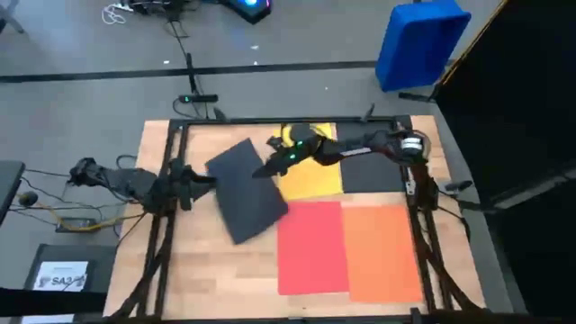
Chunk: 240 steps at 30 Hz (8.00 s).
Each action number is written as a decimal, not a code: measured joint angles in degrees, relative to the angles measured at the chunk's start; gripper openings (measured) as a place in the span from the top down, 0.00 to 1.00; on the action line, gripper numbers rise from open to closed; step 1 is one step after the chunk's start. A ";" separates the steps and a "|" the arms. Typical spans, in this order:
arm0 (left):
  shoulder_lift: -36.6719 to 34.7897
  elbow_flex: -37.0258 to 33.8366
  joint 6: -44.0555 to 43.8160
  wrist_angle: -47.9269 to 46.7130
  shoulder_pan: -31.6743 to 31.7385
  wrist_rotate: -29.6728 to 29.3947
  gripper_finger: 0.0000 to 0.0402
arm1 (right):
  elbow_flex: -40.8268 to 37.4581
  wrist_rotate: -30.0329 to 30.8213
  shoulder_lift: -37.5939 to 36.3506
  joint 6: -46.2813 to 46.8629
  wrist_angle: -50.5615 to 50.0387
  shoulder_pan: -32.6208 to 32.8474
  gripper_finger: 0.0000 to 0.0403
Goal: Organize paper
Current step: Stack the black the paper on top of the black paper
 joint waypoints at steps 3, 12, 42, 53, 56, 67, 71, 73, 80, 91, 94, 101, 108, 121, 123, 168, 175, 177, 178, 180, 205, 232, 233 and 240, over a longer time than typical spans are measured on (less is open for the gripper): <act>0.22 0.00 -0.41 0.10 0.00 -0.40 0.62 | -3.83 1.99 -4.75 -1.72 -1.64 -1.30 1.00; 0.36 -9.91 -8.15 4.80 0.02 -2.37 0.62 | -7.93 4.01 -8.20 -3.35 -4.96 -2.42 1.00; 18.53 -17.07 -27.58 24.36 17.36 -5.62 0.62 | -7.86 1.56 -8.00 -2.34 -0.19 -2.13 1.00; 22.11 -17.76 -21.30 34.71 20.64 -2.89 0.62 | -7.84 0.94 -7.98 1.93 7.40 -2.13 1.00; 23.40 -17.84 -17.50 39.30 20.85 -2.59 0.62 | -7.84 0.95 -7.98 2.98 9.08 -2.13 1.00; 27.29 -17.84 -0.22 55.24 22.98 3.39 0.62 | -7.69 1.11 -7.98 9.50 20.65 -2.68 1.00; 27.48 -17.84 8.50 59.58 22.98 5.82 0.62 | -7.54 1.30 -7.98 9.81 20.62 -2.65 1.00; 27.44 -17.84 11.71 60.90 22.99 6.30 0.62 | -7.54 1.30 -7.98 9.95 20.78 -2.64 1.00; 28.33 -17.84 18.10 60.71 22.99 6.43 0.62 | -7.51 1.35 -10.98 10.35 22.01 -2.57 1.00; 30.11 -15.61 25.69 66.25 22.99 13.59 0.62 | -7.49 1.75 -12.76 9.39 21.14 -2.26 1.00; 31.25 -15.69 27.50 65.58 23.05 13.52 0.62 | -7.49 1.94 -12.76 9.33 21.31 -1.98 1.00; 36.09 -15.67 30.81 70.30 24.80 15.94 0.62 | -7.49 1.92 -12.76 9.33 22.02 -1.52 1.00; 39.55 -15.65 31.56 72.96 27.15 17.71 0.62 | -7.49 1.62 -14.00 9.31 22.41 -1.11 1.00; 43.13 -10.79 37.29 80.33 27.47 34.91 0.62 | -7.49 1.54 -14.12 9.07 22.21 -1.08 1.00; 43.64 -9.87 37.25 80.24 27.47 37.03 0.62 | -7.50 1.54 -14.12 8.80 22.10 -1.13 1.00; 81.75 39.08 12.08 54.91 39.78 45.39 1.00 | -7.56 31.61 -46.39 -24.27 -67.48 -6.74 1.00; 88.15 44.48 15.25 54.62 43.60 53.06 1.00 | -7.56 39.50 -52.79 -24.34 -77.11 -6.74 1.00; 88.36 44.48 16.47 54.64 45.04 53.73 1.00 | -7.56 40.74 -54.78 -24.34 -78.53 -6.76 1.00; 88.36 44.48 16.65 54.64 45.81 53.91 1.00 | -7.56 41.38 -55.74 -24.28 -79.22 -6.90 1.00; 88.36 44.48 17.60 54.64 47.06 53.99 1.00 | -7.56 42.75 -57.46 -24.00 -80.67 -7.48 1.00; 88.99 44.56 25.21 48.71 51.97 60.44 1.00 | -7.51 46.04 -59.43 -11.57 -92.07 -7.27 1.00; 99.34 44.87 52.50 17.23 48.37 58.56 1.00 | -7.51 38.65 -23.32 -69.34 -77.59 -6.81 0.86; 99.77 44.87 52.76 16.75 48.37 57.71 1.00 | -7.51 38.76 -22.17 -73.04 -76.80 -6.54 0.84; 100.14 44.89 57.98 13.02 48.35 51.92 1.00 | -7.50 42.90 -16.52 -81.73 -71.76 -5.66 0.71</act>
